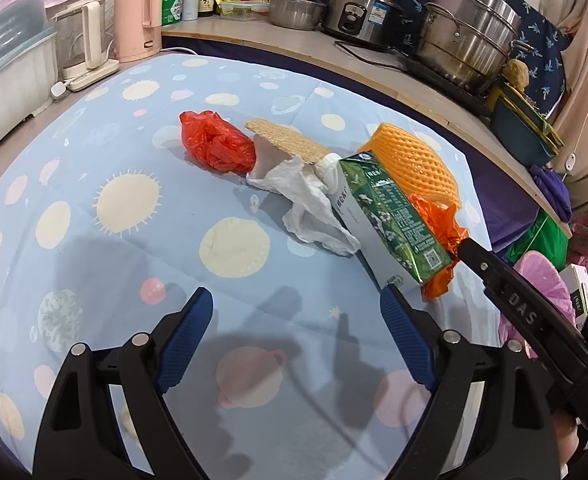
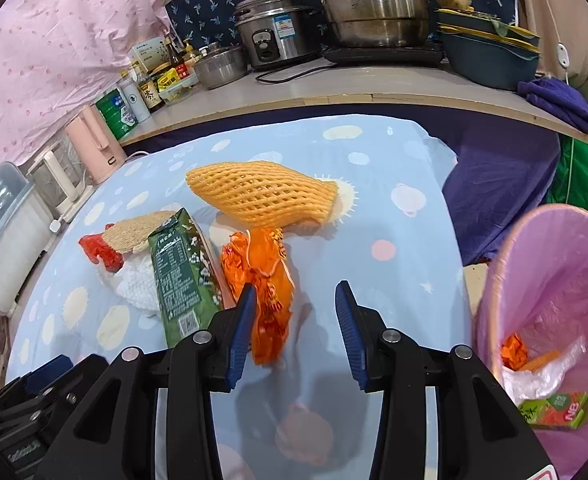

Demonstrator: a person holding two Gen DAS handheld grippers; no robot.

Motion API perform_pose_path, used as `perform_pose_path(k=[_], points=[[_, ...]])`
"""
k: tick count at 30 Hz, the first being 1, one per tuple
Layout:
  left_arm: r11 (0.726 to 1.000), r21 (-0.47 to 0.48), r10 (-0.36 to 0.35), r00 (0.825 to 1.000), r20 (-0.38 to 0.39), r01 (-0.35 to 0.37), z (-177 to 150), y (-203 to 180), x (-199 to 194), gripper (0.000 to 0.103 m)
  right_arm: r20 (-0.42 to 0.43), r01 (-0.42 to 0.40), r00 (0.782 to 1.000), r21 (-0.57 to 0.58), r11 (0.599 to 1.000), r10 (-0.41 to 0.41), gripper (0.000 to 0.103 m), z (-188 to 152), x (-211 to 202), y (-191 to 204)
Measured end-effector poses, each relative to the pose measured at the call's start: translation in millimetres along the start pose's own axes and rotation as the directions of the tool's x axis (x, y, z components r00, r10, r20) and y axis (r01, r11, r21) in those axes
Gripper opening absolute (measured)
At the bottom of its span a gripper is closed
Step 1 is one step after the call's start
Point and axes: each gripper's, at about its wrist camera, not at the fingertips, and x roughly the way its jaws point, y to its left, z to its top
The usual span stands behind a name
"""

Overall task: Collect trash
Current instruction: 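Grasp the orange snack wrapper with the right gripper while the left grasps the green carton, then carry the wrapper and green carton over the bin and release both inside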

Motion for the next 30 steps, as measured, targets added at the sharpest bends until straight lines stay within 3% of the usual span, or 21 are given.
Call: perform_pose_path(k=[7, 14, 23, 30], points=[[1.000, -0.003, -0.010, 1.000, -0.003, 0.010, 5.2, 0.2, 4.1, 0.082, -0.044, -0.021, 0.999, -0.009, 1.000, 0.020, 0.040, 2.7, 27.6, 6.3], [1.000, 0.005, -0.022, 1.000, -0.016, 0.022, 9.0, -10.9, 10.9, 0.082, -0.051, -0.044, 0.998, -0.034, 0.998, 0.042, 0.015, -4.3, 27.0, 9.9], [0.997, 0.024, -0.068, 0.998, -0.014, 0.068, 15.1, -38.2, 14.6, 0.088, -0.040, -0.051, 0.998, -0.010, 0.999, 0.050, 0.014, -23.8, -10.5, -14.6], [0.997, 0.023, -0.070, 0.997, -0.034, 0.071, 20.4, -65.1, 39.3, 0.088, -0.044, -0.021, 0.999, 0.038, 0.999, 0.022, 0.014, -42.7, -37.0, -45.0]])
